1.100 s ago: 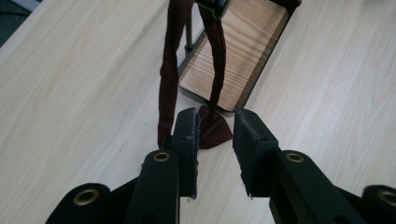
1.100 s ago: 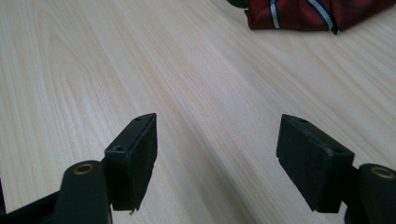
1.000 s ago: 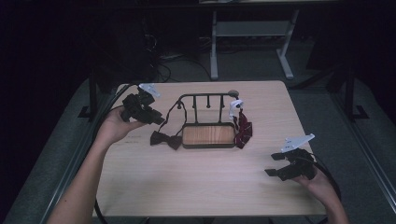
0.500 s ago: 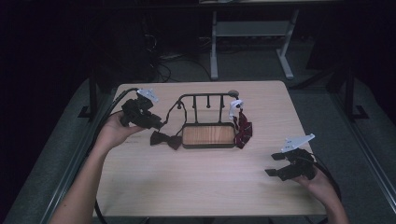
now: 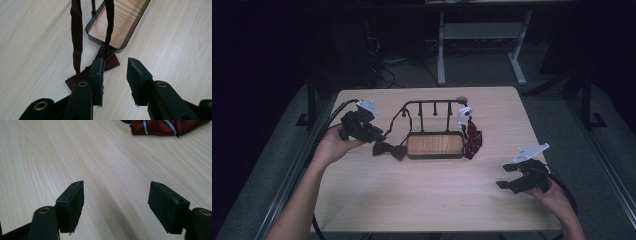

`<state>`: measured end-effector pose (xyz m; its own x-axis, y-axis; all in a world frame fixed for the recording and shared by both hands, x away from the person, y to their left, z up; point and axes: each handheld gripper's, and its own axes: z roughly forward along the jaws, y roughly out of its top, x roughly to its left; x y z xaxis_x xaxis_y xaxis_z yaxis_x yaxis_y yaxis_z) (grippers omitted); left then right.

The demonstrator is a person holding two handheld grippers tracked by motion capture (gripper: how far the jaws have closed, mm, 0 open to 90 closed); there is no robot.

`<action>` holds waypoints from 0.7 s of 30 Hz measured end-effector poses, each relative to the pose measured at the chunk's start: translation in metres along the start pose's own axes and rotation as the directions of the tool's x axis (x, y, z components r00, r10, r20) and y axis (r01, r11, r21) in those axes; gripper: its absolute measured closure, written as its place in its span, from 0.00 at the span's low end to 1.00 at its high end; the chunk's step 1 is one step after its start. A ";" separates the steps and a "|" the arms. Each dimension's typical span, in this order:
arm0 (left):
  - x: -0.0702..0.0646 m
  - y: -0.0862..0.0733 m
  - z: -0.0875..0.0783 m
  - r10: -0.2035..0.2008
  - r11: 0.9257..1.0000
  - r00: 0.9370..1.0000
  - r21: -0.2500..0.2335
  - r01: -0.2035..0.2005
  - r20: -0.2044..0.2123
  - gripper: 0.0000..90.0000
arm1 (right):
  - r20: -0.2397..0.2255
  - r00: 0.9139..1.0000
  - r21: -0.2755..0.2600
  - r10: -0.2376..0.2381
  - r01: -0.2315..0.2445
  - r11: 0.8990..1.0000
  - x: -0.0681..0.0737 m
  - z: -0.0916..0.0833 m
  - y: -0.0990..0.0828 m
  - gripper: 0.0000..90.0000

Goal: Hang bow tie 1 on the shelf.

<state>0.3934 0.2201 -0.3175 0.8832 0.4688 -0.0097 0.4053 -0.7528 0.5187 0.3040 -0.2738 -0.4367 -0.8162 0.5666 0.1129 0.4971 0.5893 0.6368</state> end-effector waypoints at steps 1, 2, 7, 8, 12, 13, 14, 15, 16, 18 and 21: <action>-0.001 -0.001 0.001 -0.005 1.000 1.000 -0.003 0.005 -0.001 0.73 | 0.000 1.000 0.000 -0.001 0.001 1.000 0.000 0.000 0.000 0.32; -0.001 -0.001 0.001 -0.006 1.000 1.000 -0.005 0.006 0.001 0.72 | 0.000 1.000 0.000 -0.001 0.001 1.000 0.000 0.000 0.000 0.32; -0.003 -0.004 0.004 -0.003 1.000 1.000 -0.004 0.003 0.006 0.72 | 0.002 1.000 -0.001 -0.007 0.007 1.000 -0.001 -0.001 0.000 0.32; -0.004 -0.005 0.004 -0.001 1.000 1.000 -0.003 0.002 0.007 0.71 | 0.002 1.000 -0.001 -0.005 0.005 1.000 0.000 -0.001 0.000 0.32; -0.005 -0.009 0.006 -0.001 1.000 1.000 0.000 0.001 0.010 0.71 | 0.004 1.000 0.000 -0.008 0.008 1.000 -0.001 -0.001 0.000 0.32; -0.005 -0.010 0.007 -0.005 1.000 1.000 -0.007 0.005 0.009 0.70 | 0.004 1.000 0.000 -0.006 0.006 1.000 -0.001 -0.001 0.000 0.32; -0.005 -0.012 0.007 0.003 1.000 1.000 0.003 -0.003 0.013 0.70 | 0.004 1.000 0.000 -0.006 0.006 1.000 -0.001 -0.001 0.000 0.32; -0.006 -0.012 0.008 -0.004 1.000 1.000 0.007 0.004 0.013 0.70 | 0.003 1.000 -0.003 -0.007 0.007 1.000 -0.001 -0.001 0.000 0.32; -0.006 -0.013 0.008 0.000 1.000 1.000 0.016 0.000 0.009 0.70 | 0.002 1.000 -0.001 -0.008 0.008 1.000 -0.001 -0.001 0.000 0.32; -0.008 -0.014 0.009 -0.007 1.000 1.000 0.001 0.007 0.006 0.69 | 0.004 1.000 -0.002 -0.008 0.008 1.000 -0.001 -0.001 0.000 0.32; -0.010 -0.017 0.010 0.000 1.000 1.000 0.000 0.000 0.011 0.68 | 0.004 1.000 -0.001 -0.007 0.007 1.000 -0.001 -0.001 -0.001 0.32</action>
<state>0.3798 0.2236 -0.3351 0.8857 0.4638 -0.0187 0.4051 -0.7527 0.5190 0.3039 -0.2751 -0.4363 -0.8185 0.5647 0.1056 0.4912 0.5927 0.6384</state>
